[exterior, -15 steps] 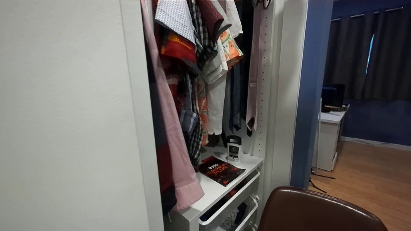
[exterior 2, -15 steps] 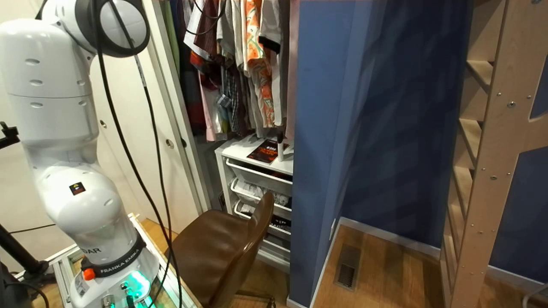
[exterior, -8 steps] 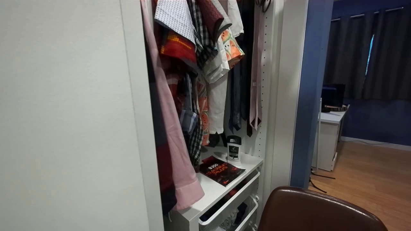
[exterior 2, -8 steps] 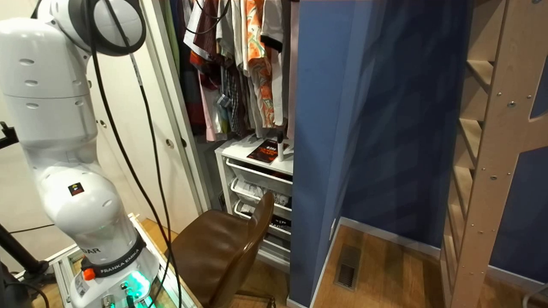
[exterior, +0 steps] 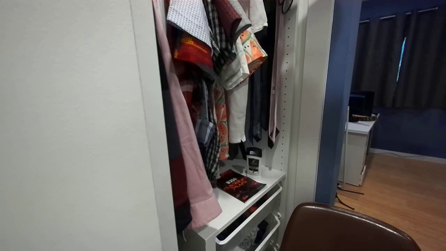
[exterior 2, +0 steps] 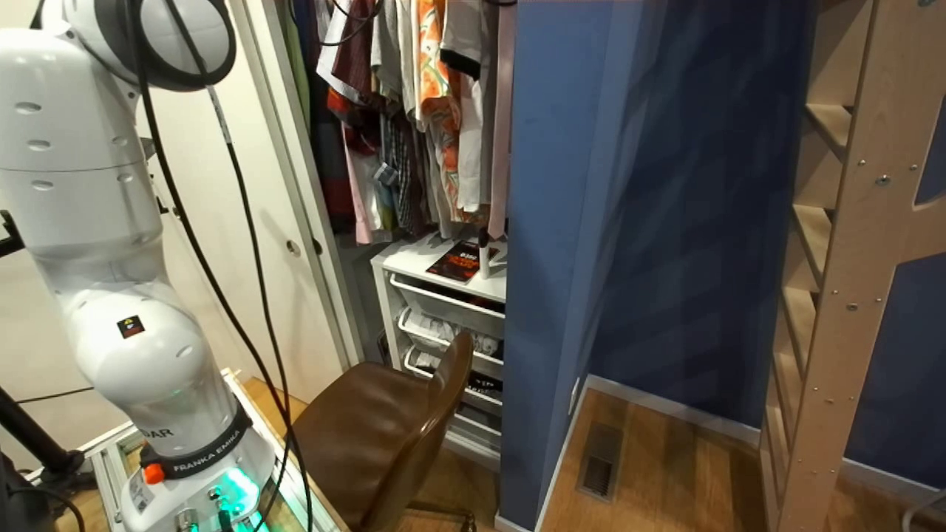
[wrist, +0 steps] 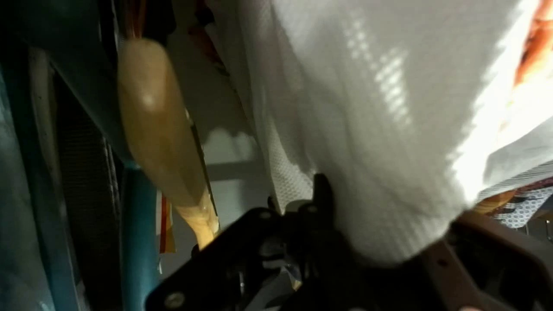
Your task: Pick up the white t shirt and hang it on the back of the chair
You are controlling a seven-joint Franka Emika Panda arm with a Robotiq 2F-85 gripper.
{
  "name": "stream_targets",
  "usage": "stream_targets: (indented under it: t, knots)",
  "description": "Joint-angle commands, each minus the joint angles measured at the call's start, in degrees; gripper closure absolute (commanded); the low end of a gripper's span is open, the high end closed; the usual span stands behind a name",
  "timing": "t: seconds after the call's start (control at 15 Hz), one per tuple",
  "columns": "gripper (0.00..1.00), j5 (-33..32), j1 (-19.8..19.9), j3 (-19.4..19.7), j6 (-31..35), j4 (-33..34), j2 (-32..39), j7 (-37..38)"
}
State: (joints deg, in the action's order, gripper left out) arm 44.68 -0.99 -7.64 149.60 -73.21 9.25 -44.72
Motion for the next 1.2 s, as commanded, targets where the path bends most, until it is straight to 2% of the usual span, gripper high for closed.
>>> stream_targets:
  t: [0.0,0.2,0.6,1.13]
  knots:
    - [0.96,6.06,0.3,-1.17,2.78,-1.73,-2.95,-2.58]
    - [0.96,8.3,0.29,-1.0,3.31,-1.95,-3.59,-3.26]
    - [0.96,4.37,0.49,0.72,1.01,-7.09,-7.65,-1.11]
    - [0.96,1.4,1.09,3.1,-3.43,-15.79,-15.45,-2.22]
